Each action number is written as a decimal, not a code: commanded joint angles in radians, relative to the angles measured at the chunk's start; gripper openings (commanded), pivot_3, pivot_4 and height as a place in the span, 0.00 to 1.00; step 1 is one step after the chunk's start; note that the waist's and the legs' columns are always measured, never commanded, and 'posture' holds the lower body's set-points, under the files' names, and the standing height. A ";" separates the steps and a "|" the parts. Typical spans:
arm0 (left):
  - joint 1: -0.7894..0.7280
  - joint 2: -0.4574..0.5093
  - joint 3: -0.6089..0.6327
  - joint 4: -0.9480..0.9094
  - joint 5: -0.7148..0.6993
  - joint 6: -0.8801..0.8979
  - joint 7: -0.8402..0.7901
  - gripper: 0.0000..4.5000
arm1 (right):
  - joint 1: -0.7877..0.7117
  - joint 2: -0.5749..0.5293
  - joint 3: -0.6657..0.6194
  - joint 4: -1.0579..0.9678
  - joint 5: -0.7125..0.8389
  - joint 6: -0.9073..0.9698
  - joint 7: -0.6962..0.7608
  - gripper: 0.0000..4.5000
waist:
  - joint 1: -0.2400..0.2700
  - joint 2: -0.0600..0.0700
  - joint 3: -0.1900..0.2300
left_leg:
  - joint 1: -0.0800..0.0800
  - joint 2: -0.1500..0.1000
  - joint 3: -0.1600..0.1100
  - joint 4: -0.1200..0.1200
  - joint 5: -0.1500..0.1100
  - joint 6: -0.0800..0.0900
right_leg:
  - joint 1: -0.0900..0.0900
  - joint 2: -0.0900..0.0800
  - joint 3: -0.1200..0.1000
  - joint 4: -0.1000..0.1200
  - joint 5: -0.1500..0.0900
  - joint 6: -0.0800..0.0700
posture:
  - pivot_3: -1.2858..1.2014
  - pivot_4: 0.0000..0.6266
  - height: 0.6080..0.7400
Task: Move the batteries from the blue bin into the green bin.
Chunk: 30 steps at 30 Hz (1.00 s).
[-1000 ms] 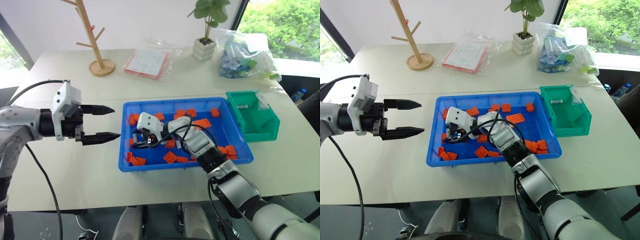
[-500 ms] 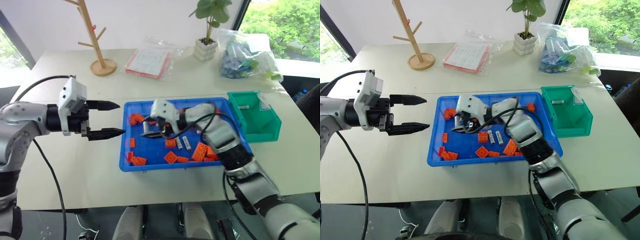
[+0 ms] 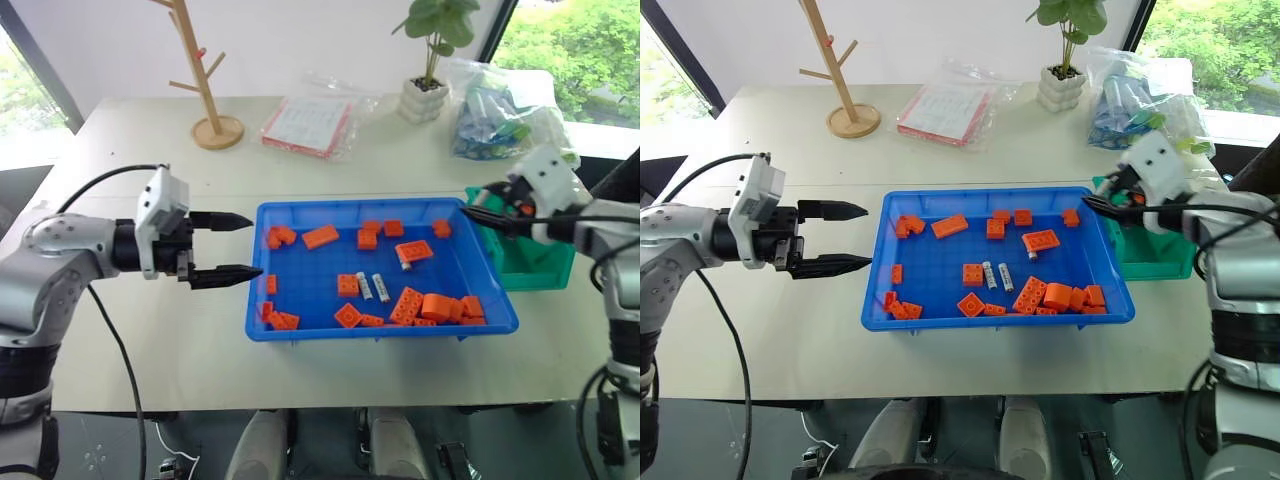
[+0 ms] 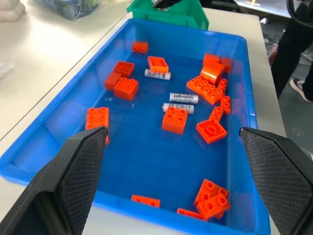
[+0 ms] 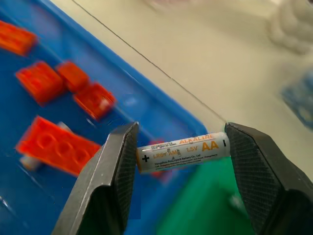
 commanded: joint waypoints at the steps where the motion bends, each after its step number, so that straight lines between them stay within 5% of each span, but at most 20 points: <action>1: -0.047 -0.012 -0.008 0.017 0.011 -0.023 -0.004 1.00 | 0.052 -0.041 -0.043 -0.030 -0.015 -0.070 -0.037 0.60 | 0.000 0.000 0.000 | 0.000 0.000 0.000 0.000 0.000 0.000 | 0.000 0.000 0.000 0.000 0.000 0.000 | 0.52 0.24 0.64; 9: -0.076 -0.029 -0.021 0.033 0.019 -0.025 -0.012 1.00 | 0.130 -0.075 -0.060 0.057 -0.051 -0.142 -0.132 0.60 | 0.003 0.000 0.000 | 0.000 0.000 0.001 0.001 0.000 0.000 | 0.000 0.000 0.001 0.000 0.000 0.000 | 0.52 0.24 0.64; 14: -0.064 -0.029 -0.013 0.028 0.018 -0.028 -0.012 1.00 | 0.098 -0.077 -0.053 0.067 -0.041 -0.139 -0.157 0.98 | 0.003 0.000 0.000 | 0.000 0.001 0.001 0.001 0.000 0.000 | 0.000 0.000 0.001 0.000 0.000 0.000 | 0.52 0.24 0.64; 19: -0.047 -0.030 -0.005 0.010 0.013 -0.023 0.002 1.00 | 0.004 -0.050 -0.053 -0.039 0.042 -0.018 -0.159 0.98 | 0.000 0.000 0.000 | 0.000 0.001 0.001 0.001 0.000 0.000 | 0.000 0.000 0.001 0.000 0.000 0.000 | 0.52 0.24 0.64; 23: -0.040 -0.029 0.002 -0.002 0.008 -0.017 0.013 1.00 | -0.084 0.054 -0.037 -0.273 0.205 0.270 -0.201 0.98 | -0.002 0.000 0.000 | 0.000 0.002 0.000 0.000 0.000 0.000 | 0.000 0.001 0.001 0.000 0.000 -0.001 | 0.52 0.24 0.64; 30: -0.037 -0.025 0.007 -0.009 0.000 -0.010 0.021 1.00 | -0.011 0.191 0.107 -0.515 0.333 0.564 -0.275 0.98 | 0.012 -0.001 0.000 | -0.001 0.001 -0.001 0.001 0.000 0.001 | 0.001 0.001 0.000 -0.002 -0.001 -0.001 | 0.52 0.24 0.64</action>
